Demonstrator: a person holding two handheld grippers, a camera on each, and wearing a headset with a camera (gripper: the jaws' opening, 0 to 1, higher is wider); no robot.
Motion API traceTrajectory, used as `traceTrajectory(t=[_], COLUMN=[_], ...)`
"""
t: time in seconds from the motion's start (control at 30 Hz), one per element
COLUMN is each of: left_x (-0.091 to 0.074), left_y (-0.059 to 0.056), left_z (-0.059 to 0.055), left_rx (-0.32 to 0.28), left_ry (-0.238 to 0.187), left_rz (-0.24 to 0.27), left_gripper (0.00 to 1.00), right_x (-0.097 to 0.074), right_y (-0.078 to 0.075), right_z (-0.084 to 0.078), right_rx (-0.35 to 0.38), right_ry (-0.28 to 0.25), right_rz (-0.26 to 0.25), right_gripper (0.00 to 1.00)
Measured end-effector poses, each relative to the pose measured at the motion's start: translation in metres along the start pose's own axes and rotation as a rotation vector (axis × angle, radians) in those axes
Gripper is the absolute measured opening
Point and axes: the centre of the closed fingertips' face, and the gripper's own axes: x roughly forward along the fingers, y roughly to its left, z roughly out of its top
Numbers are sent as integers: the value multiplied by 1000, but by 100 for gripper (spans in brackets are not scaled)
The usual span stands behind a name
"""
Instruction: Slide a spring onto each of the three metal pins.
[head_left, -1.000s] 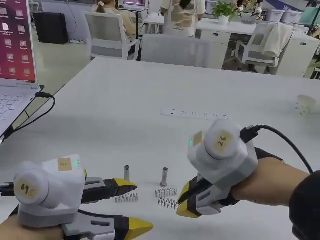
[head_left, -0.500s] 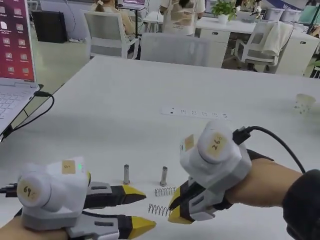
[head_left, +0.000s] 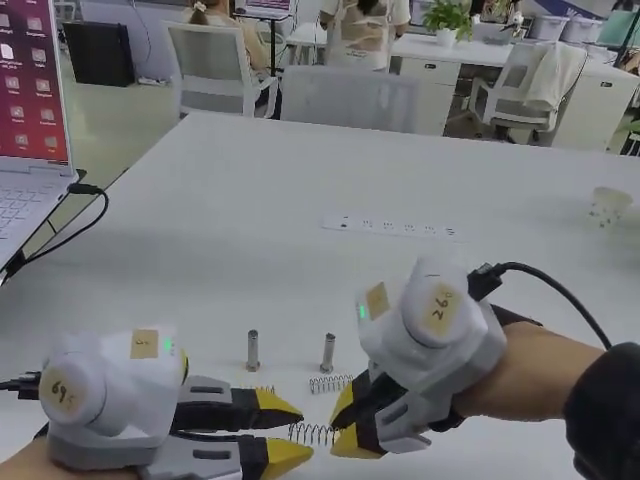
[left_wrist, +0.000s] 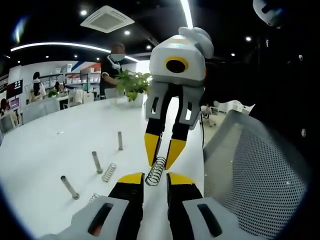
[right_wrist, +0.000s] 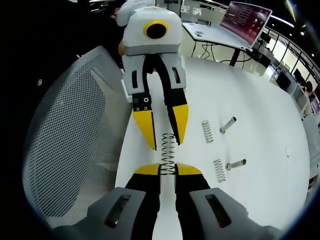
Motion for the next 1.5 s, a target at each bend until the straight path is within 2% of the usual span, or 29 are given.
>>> traceTrajectory(t=[0.33,0.57,0.77,0.93,1.17,1.27,1.5], left_x=[1,3,1,1,2,1,1], left_y=[-3,-7,-8,-8,-8,-9,-8], left_z=[-2,-7,-7,-8,-4,2,2], left_rx=[4,-6,-37,-42,-47,-61,-56], left_ry=[10,33,38,45,26,-6,-5], left_rz=[-11,-29,-36,-40,-42,-50,-48], left_gripper=[4,3,2,2,2,2,2], right_x=[0,1,1,4,7,10,9], right_y=[4,6,5,6,5,5,5], right_z=[-1,-3,-1,-5,-11,-14,-12], right_rx=[-50,-78,-22,19,49,60,70], right_ry=[-2,3,-17,-21,-21,-23,-42], right_rz=[4,2,5,16,22,25,25], right_gripper=[8,8,9,10,10,10,8])
